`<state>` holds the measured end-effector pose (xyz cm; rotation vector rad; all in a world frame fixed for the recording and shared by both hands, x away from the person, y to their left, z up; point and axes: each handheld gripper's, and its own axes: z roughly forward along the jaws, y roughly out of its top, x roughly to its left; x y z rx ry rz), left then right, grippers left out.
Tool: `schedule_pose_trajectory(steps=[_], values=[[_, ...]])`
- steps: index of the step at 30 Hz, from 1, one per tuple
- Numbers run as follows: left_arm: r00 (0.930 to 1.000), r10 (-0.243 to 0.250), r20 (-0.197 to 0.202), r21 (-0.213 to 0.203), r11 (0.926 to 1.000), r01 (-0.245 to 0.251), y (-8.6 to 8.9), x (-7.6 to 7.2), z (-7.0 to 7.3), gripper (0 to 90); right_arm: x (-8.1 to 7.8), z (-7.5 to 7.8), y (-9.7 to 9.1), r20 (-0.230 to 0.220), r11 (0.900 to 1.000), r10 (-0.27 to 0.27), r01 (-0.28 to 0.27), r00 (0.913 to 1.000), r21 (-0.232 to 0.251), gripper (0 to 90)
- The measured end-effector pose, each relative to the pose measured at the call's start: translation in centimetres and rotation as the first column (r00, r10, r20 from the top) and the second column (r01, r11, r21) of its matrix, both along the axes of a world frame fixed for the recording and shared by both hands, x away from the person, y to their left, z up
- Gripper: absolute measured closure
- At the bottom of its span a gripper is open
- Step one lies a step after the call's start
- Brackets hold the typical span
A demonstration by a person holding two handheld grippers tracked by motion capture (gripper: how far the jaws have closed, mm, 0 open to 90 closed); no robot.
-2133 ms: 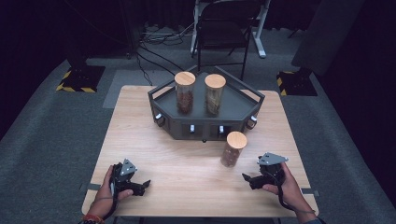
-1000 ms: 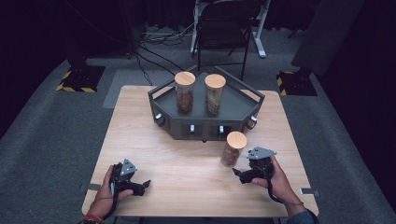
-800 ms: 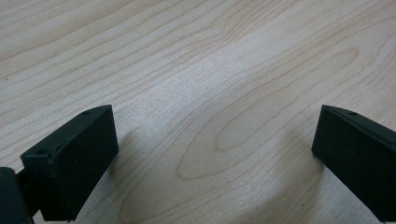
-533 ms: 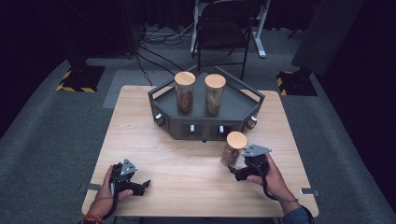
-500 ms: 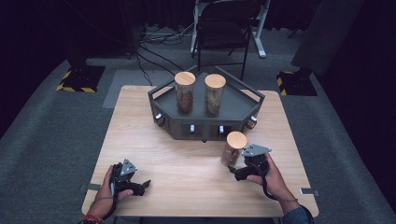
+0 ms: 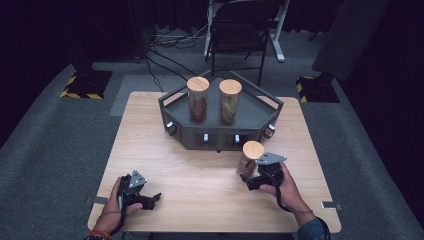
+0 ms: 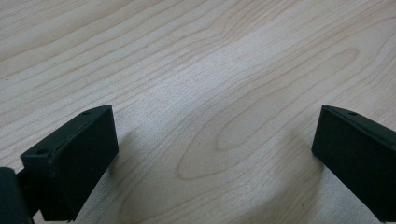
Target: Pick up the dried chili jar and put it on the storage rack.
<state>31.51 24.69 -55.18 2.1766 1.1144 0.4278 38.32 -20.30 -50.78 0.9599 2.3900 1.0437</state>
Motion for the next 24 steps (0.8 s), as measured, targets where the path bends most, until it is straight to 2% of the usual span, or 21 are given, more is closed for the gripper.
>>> schedule_pose_trajectory(steps=[9,13,24], values=[[1.0000,0.000,0.000,0.000,1.0000,0.000,0.0,0.0,0.0,0.2,0.4,-0.1,0.6,0.009,1.0000,-0.002,0.002,1.0000,0.006,8.2],[1.0000,0.000,0.000,0.000,1.0000,0.000,0.0,0.0,0.0,0.2,0.6,-0.3,0.7,0.008,0.9997,-0.022,0.022,0.9997,0.001,12.9],[1.0000,0.000,0.000,0.000,1.0000,0.000,0.0,0.0,0.0,0.2,1.1,-0.3,0.5,0.011,0.9952,-0.080,0.079,0.9967,0.058,25.0]])
